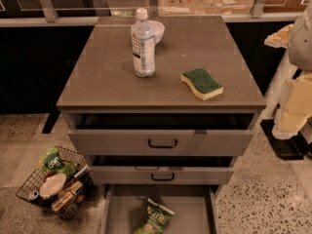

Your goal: Pick green jalapeno chip bag from bottom drawer and place on counter

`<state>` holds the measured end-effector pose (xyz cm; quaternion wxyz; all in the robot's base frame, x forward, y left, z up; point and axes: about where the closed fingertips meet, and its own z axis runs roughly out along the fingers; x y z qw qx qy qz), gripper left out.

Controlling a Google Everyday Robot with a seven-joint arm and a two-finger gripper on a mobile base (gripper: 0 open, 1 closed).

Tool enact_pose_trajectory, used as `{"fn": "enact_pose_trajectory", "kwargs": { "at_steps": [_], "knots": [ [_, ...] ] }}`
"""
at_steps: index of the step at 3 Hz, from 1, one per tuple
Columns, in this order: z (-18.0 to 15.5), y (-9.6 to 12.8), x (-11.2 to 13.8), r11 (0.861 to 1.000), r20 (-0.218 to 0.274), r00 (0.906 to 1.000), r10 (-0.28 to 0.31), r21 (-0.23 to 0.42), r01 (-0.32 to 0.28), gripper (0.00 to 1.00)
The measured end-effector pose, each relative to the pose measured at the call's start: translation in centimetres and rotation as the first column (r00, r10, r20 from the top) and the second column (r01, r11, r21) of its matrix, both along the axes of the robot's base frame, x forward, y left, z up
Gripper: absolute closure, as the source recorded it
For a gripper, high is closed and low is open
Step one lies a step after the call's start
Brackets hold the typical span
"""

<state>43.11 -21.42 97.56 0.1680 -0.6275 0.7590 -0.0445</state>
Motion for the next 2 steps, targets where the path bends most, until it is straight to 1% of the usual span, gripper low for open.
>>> {"fn": "enact_pose_trajectory", "kwargs": {
  "at_steps": [1, 2],
  "knots": [
    [-4.0, 1.0, -1.5, 0.986, -0.011, 0.9865, 0.163, 0.016, -0.163, 0.00],
    [-7.3, 2.6, -3.3, 0.945, -0.022, 0.9456, 0.325, 0.045, -0.323, 0.00]
  ]
}}
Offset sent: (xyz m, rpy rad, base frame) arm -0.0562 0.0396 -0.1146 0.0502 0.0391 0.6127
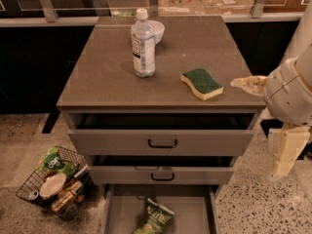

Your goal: Pick green jalapeno chip bag from bottom drawer and place on counter

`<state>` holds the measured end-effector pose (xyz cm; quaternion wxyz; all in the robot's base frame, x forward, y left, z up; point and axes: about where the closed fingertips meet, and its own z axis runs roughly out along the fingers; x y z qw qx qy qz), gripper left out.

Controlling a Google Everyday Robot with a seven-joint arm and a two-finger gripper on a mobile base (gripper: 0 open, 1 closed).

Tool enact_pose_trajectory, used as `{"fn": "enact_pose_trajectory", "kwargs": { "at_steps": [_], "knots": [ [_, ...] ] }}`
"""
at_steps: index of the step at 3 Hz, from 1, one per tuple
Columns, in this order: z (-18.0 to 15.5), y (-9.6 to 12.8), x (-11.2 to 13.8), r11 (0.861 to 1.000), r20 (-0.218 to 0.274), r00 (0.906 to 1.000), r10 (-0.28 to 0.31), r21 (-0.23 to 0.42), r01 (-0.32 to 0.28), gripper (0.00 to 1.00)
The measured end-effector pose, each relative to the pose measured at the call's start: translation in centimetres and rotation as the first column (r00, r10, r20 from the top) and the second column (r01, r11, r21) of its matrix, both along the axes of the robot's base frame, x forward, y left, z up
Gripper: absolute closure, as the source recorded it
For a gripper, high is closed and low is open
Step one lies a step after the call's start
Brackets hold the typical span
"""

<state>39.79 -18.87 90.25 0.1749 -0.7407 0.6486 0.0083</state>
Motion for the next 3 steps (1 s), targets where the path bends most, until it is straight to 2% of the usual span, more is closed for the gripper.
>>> {"fn": "enact_pose_trajectory", "kwargs": {
  "at_steps": [1, 2, 3],
  "knots": [
    [-3.07, 1.85, -1.89, 0.985, -0.018, 0.9860, 0.166, 0.055, -0.165, 0.00],
    [-3.03, 2.06, -2.04, 0.965, 0.014, 0.9658, 0.259, 0.037, -0.259, 0.00],
    [-3.03, 2.06, -2.04, 0.965, 0.014, 0.9658, 0.259, 0.037, -0.259, 0.00]
  ]
}}
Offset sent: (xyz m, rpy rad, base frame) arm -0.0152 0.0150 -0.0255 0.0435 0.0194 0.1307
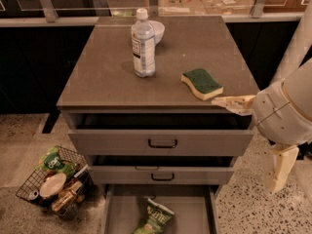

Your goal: Pick green jalapeno chip bag from bottom drawer and place on counter

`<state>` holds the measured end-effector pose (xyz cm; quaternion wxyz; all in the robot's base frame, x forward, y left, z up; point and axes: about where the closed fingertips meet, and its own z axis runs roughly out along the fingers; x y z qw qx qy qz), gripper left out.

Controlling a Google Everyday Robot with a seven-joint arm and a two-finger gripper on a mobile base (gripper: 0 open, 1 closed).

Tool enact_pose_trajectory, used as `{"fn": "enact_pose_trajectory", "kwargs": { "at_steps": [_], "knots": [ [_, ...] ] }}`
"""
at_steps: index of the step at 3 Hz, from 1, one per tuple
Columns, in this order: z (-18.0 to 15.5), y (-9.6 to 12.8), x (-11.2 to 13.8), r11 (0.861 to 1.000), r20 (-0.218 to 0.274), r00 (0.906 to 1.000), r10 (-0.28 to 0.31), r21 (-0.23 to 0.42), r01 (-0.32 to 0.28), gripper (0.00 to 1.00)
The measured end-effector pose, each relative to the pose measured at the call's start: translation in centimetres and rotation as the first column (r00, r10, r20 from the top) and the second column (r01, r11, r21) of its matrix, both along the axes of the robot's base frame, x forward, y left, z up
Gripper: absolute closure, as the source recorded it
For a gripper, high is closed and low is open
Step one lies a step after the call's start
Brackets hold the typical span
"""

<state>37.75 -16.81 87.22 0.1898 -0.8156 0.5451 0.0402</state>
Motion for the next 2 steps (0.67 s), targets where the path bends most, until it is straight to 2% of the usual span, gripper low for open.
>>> {"fn": "enact_pose_trajectory", "kwargs": {
  "at_steps": [1, 2],
  "knots": [
    [-2.5, 0.7, 1.5, 0.996, 0.050, 0.9962, 0.071, -0.058, -0.068, 0.00],
    [-8.3, 1.9, 2.9, 0.961, 0.078, 0.9690, 0.234, -0.172, -0.218, 0.00]
  ]
}}
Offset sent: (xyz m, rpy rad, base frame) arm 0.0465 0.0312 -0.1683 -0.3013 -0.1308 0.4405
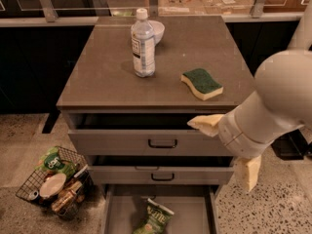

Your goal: Pick green jalapeno chip bag from bottom drawer and place on counter

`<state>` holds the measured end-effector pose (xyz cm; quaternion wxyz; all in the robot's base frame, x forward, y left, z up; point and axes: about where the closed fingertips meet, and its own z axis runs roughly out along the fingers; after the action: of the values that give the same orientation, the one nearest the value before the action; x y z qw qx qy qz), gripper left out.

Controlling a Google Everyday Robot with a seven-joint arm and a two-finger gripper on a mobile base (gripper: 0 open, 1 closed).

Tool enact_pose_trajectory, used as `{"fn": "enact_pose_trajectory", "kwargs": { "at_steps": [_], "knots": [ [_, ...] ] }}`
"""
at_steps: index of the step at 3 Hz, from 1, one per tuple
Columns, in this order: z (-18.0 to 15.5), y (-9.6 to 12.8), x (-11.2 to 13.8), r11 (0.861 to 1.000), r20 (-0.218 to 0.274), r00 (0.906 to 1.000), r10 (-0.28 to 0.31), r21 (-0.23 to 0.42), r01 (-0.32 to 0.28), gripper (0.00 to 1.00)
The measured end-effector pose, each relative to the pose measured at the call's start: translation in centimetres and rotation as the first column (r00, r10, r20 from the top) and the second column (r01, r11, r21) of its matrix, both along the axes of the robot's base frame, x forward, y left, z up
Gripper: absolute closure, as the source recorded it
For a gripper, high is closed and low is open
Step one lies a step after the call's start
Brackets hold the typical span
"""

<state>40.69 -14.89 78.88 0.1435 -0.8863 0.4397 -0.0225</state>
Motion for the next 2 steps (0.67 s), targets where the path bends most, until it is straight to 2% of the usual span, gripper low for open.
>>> {"fn": "enact_pose_trajectory", "kwargs": {
  "at_steps": [1, 2],
  "knots": [
    [-5.5, 1.6, -0.4, 0.979, -0.008, 0.9852, 0.171, -0.106, -0.171, 0.00],
    [-10.9, 3.0, -1.9, 0.952, -0.031, 0.9582, 0.284, -0.107, -0.286, 0.00]
  ]
}}
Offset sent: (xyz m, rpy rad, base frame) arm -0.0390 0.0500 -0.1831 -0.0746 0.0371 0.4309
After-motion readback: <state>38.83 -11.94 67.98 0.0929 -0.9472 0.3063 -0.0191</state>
